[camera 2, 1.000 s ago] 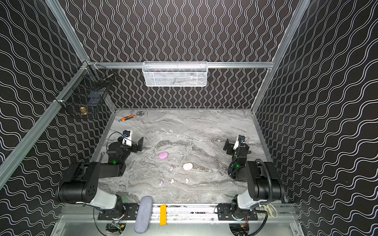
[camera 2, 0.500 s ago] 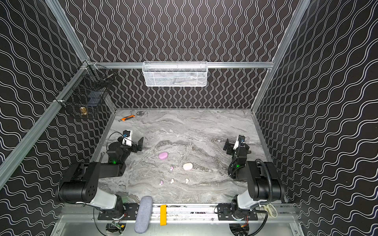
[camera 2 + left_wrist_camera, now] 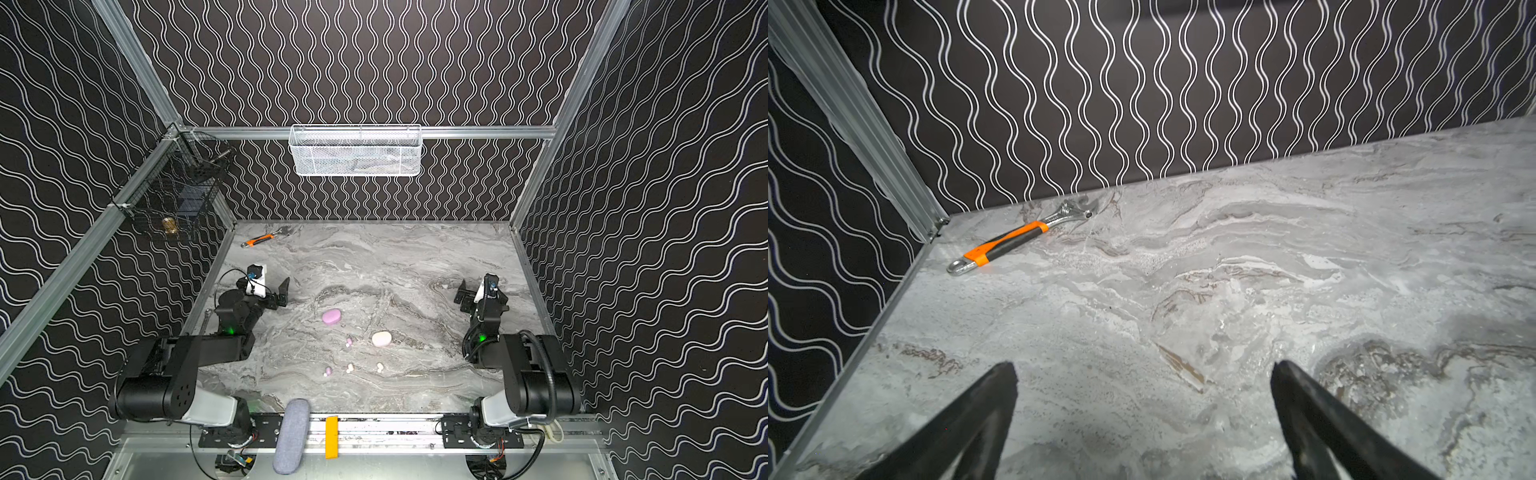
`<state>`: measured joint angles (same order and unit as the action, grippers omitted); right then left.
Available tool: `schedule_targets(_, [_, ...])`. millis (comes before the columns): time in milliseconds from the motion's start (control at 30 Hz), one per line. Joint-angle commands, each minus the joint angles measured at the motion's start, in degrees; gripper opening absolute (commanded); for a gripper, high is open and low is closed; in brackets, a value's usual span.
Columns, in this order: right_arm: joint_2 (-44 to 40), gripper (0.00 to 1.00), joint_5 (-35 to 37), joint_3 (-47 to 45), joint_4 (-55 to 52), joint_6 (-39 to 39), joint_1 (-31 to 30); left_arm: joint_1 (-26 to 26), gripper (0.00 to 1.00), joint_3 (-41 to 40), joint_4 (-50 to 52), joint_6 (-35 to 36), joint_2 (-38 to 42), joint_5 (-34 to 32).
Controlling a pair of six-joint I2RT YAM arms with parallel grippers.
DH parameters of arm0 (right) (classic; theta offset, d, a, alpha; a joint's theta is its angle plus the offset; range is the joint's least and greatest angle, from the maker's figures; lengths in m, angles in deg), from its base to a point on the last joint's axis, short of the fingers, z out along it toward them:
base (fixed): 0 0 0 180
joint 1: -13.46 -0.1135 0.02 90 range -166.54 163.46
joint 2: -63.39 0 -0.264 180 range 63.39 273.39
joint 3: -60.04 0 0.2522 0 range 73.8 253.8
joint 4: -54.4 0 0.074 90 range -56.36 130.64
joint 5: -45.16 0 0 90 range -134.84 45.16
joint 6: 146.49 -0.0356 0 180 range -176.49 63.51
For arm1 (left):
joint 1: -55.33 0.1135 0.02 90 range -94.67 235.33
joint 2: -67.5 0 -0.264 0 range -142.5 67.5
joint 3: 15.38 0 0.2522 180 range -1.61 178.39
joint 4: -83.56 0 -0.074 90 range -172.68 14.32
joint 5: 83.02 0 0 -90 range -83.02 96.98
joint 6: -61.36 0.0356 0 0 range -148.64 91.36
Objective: Insert wireless bluetooth earbuds into charging case
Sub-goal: Pick up the charging case from the center of the table.
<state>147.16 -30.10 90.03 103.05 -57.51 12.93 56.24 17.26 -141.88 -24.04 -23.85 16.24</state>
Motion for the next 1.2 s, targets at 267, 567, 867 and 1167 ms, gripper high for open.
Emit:
schedule_targets(267, [-0.60,1.00,15.88,31.73,-66.75,-25.71,-4.37,0.00,0.99,7.22,24.26,-0.70,14.40,4.82])
schedule_targets(567, [-5.73,1.00,5.32,35.51,-79.27,-19.56,-22.14,-1.52,0.99,17.67,49.66,-1.31,17.85,12.79])
schedule_targets(867, [-8.27,0.96,-17.51,29.56,-75.29,-20.71,-31.76,-2.17,0.99,16.12,55.59,2.08,19.55,20.88])
schedule_targets(1167, [-4.32,0.85,-25.99,25.23,-67.34,-24.56,-34.86,-2.93,0.99,13.52,52.43,2.66,18.76,22.91])
